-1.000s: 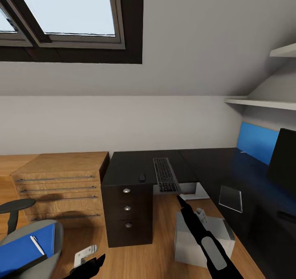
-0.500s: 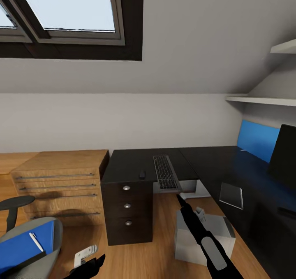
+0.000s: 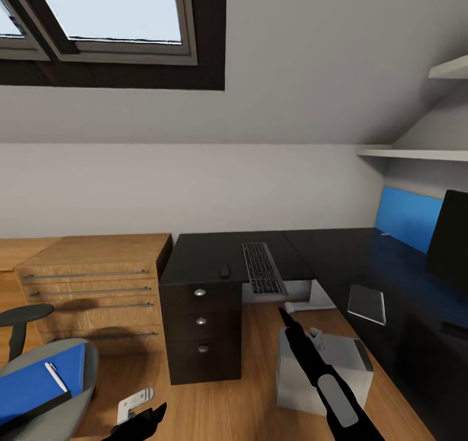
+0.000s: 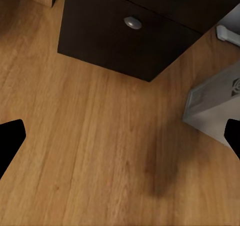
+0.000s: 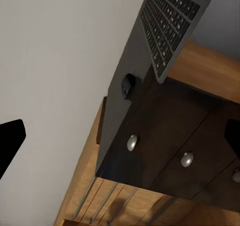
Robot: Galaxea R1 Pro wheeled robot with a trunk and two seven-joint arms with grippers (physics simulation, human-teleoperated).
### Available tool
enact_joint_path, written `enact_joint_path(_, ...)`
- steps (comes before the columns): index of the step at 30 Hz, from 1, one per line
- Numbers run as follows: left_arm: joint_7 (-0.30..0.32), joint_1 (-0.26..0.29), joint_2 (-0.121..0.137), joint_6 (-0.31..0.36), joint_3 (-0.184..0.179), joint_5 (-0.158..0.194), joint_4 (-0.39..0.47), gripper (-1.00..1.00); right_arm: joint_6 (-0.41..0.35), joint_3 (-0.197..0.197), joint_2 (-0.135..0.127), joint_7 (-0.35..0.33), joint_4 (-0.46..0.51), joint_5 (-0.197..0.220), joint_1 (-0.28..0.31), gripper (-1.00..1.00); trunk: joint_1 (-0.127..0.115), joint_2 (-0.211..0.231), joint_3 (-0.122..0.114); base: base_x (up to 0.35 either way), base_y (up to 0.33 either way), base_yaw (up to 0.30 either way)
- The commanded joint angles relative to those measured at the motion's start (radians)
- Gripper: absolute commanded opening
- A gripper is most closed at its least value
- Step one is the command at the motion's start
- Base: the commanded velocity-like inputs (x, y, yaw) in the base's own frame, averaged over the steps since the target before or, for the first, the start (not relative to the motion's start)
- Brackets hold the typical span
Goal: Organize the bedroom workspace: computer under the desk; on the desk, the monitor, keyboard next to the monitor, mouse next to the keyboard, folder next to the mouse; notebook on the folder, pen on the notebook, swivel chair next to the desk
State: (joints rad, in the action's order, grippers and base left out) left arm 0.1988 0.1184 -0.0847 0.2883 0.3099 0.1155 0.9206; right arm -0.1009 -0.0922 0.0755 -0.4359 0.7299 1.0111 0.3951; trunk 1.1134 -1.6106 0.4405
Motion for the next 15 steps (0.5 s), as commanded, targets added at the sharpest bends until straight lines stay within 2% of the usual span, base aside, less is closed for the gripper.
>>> enact_joint_path(1,0.005,0.001,-0.001,0.009,0.004,0.010,0.001,1.00,-0.010,-0.005,0.001,-0.005,0.000,0.011,0.001,1.00,0.004,-0.008,0.004,0.000,0.000,0.000)
enact_joint_path(15,0.004,0.001,-0.001,-0.002,0.005,0.011,0.001,1.00,-0.010,-0.004,0.001,-0.003,-0.001,0.011,0.001,1.00,0.058,-0.106,0.048,0.000,0.000,0.000)
